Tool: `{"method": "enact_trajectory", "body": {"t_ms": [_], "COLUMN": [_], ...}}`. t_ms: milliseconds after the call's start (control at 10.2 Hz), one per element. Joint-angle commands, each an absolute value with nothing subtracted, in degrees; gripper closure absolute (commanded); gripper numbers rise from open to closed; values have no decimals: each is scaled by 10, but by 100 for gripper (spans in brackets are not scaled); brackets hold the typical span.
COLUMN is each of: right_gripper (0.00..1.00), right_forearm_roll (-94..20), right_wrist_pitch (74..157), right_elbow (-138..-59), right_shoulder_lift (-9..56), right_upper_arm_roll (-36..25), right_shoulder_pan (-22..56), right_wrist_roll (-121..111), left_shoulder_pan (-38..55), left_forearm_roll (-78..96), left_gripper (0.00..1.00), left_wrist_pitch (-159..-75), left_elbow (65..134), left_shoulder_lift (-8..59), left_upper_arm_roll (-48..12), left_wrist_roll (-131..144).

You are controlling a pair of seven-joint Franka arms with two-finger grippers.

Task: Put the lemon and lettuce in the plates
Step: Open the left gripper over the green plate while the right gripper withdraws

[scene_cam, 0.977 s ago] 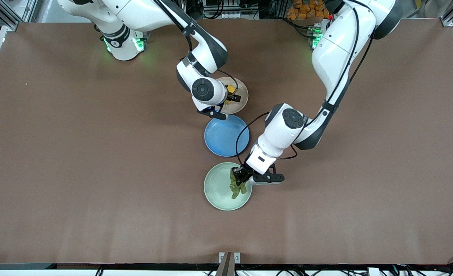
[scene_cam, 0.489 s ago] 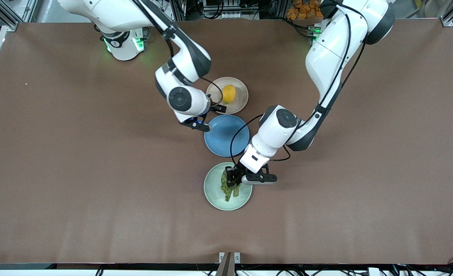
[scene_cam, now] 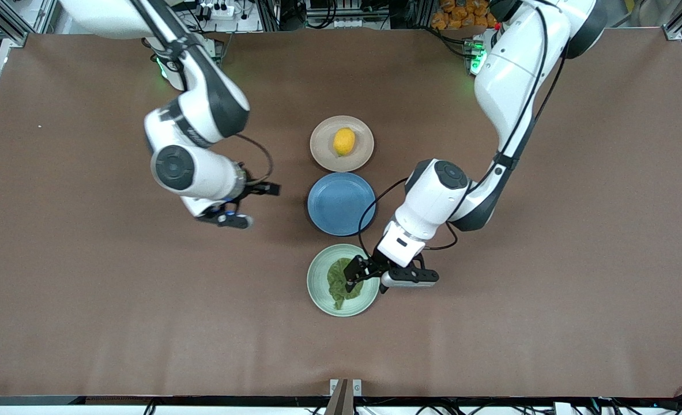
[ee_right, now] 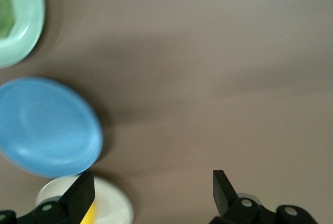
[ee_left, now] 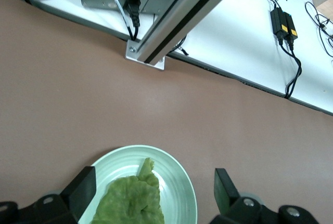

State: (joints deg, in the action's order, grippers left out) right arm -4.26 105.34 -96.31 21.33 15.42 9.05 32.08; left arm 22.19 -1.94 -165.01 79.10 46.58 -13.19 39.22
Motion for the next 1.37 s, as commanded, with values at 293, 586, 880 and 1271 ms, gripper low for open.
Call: {"method": "enact_trajectory", "body": {"t_ms": [293,586,880,1271], "right_gripper": [0,0,0,0], "right_forearm_roll": [5,41,49,42], "right_wrist_pitch": [931,905,870,869], "right_elbow": [-836,-832,-801,-809], "right_shoulder_lift": [180,148,135,83], "right_upper_arm_roll": [160,158,158,161], "right_shoulder_pan": [-35,-50,-55,-65], "right_wrist_roll": [203,203,200,201], "left_shoulder_pan": [174,105,48,-22], "left_forearm_roll": [-50,-47,-47,-25], "left_gripper": [0,0,0,0], "left_wrist_pitch": [-1394,-1240,-1102,-957], "left_elbow": [807,807,807,809], "left_shoulder_lift": [313,243,187,103], "left_upper_arm_roll": [-132,-135,-135,-136], "left_wrist_roll": [323,198,96,63]}}
